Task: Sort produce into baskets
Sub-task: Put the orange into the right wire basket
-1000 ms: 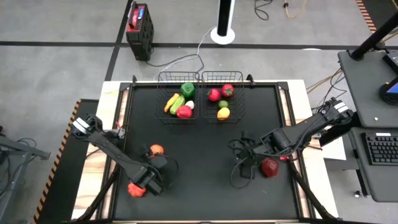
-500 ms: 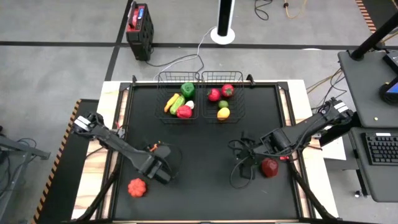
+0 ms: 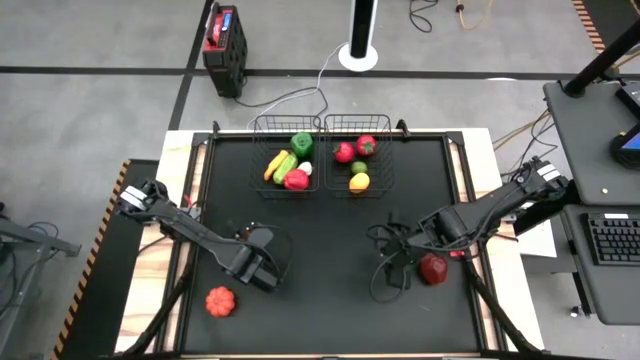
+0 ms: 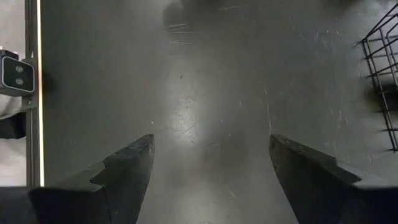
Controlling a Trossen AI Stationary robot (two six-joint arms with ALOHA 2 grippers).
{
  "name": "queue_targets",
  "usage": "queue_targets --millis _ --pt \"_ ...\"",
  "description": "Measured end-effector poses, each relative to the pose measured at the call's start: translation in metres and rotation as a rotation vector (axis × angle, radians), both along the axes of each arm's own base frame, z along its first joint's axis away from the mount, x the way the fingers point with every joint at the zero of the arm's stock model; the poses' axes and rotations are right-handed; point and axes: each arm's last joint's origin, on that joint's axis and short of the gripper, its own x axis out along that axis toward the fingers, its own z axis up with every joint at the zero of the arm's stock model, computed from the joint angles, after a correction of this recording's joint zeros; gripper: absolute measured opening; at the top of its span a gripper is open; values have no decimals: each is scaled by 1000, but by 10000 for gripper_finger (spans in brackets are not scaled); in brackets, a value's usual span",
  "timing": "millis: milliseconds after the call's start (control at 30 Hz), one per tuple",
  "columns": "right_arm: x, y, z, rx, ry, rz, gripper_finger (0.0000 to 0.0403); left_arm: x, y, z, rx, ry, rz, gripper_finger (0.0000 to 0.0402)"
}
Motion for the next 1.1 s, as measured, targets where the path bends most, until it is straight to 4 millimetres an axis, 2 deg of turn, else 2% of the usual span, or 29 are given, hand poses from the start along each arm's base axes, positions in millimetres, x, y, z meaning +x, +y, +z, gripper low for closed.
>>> queue_targets --millis 533,800,1100 --pt "0 1 0 35 11 -3 307 -8 0 -3 -1 -30 195 319" --pt "0 1 0 34 11 -2 312 -18 4 -19 3 5 281 335" --pt "0 1 0 33 11 -1 312 -21 5 -29 -3 2 276 336"
